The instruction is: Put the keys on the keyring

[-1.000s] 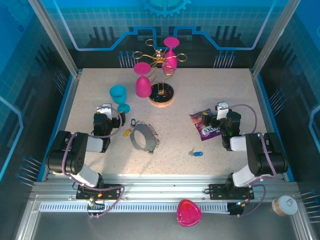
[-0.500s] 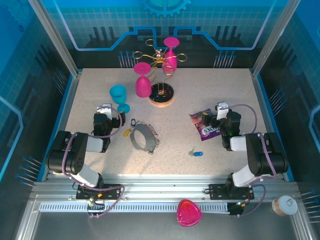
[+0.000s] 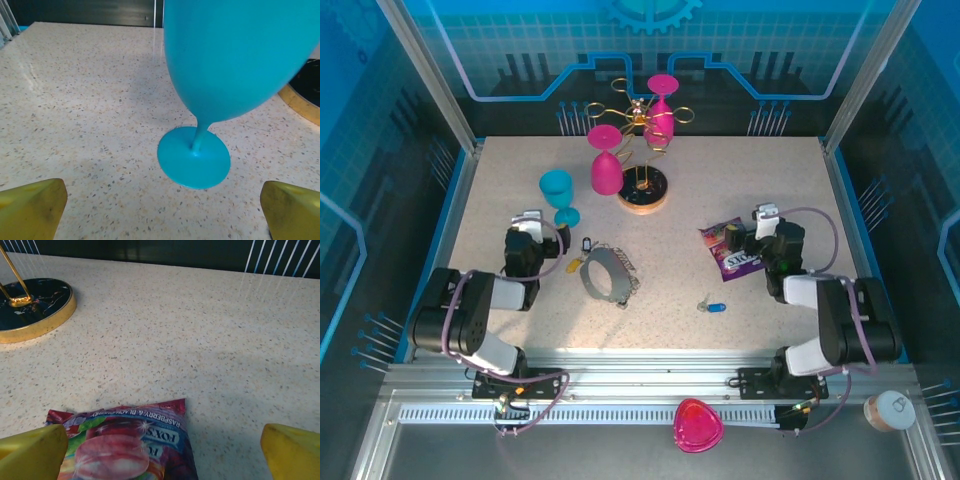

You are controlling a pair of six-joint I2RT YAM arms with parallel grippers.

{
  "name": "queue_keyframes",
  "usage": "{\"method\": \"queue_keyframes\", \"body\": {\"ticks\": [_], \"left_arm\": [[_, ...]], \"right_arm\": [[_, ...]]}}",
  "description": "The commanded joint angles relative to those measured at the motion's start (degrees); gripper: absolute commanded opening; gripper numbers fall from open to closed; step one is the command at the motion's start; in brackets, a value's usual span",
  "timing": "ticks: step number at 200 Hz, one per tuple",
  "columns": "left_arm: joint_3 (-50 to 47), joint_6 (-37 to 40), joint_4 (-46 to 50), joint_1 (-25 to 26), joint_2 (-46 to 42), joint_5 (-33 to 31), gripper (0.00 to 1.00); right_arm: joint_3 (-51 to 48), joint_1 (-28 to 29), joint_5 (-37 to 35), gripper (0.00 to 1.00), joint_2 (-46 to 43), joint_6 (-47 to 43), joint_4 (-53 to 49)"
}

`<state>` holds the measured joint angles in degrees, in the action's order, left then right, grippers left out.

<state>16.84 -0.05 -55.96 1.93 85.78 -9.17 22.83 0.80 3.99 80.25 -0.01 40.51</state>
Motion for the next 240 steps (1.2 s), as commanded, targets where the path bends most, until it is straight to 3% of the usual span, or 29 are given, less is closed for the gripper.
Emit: {"method": "queue_keyframes", "body": {"ticks": [1, 14, 30, 57, 70, 87, 112, 127, 161, 205, 240], "left_arm": [[-2.18, -0.47, -1.59, -0.62, -7.23, -0.96, 0.99], [-1.29, -0.74, 5.93, -0.66, -13.46, -1.03, 0.99], [2.64, -3.07, 22.07, -0.61, -21.76, -2.29, 0.99], [9.47, -11.3, 44.38, -0.7, -29.33, -10.9, 0.99], [12.06, -10.54, 53.16, -0.77, -31.73, -8.3, 0.99], [12.14, -12.53, 57.45, -0.75, -34.82, -3.91, 0.99], [11.63, -21.99, 62.32, -0.79, -39.21, 0.43, 0.99], [12.27, -27.72, 67.06, -0.7, -40.66, 3.49, 0.99], [12.16, -39.08, 73.55, 2.43, -40.78, 11.31, 0.98], [12.3, -50.11, 78.32, 17.67, -40.56, 5.77, 0.98], [13.0, -61.79, 83.42, 24.5, -39.56, 3.5, 0.94]], "right_arm": [[4.74, -0.69, -1.72, 1.0, -8.75, -1.03, -15.12], [6.51, -0.66, -2.24, 1.0, -13.18, -0.09, -23.62], [7.83, -0.78, -1.58, 1.0, -17.56, 1.62, -31.99], [7.5, -1.2, -4.73, 1.0, -22.85, 9.66, -38.56], [7.08, -2.45, 0.11, 1.0, -24.78, 10.47, -39.49], [7.83, -3.12, 7.29, 1.0, -26.4, 11.78, -41.39], [11.14, -1.49, 11.87, 1.0, -26.48, 14.86, -47.34], [13.15, 2.17, 12.26, 0.97, -26.55, 15.05, -51.33], [16.27, 17.04, 5.32, 0.93, -26.48, 16.8, -59.58], [16.92, 32.12, 1.26, 0.85, -23.1, 23.92, -62.47], [18.67, 42.63, -8.04, 0.84, -17.8, 25.95, -63.96]]}}
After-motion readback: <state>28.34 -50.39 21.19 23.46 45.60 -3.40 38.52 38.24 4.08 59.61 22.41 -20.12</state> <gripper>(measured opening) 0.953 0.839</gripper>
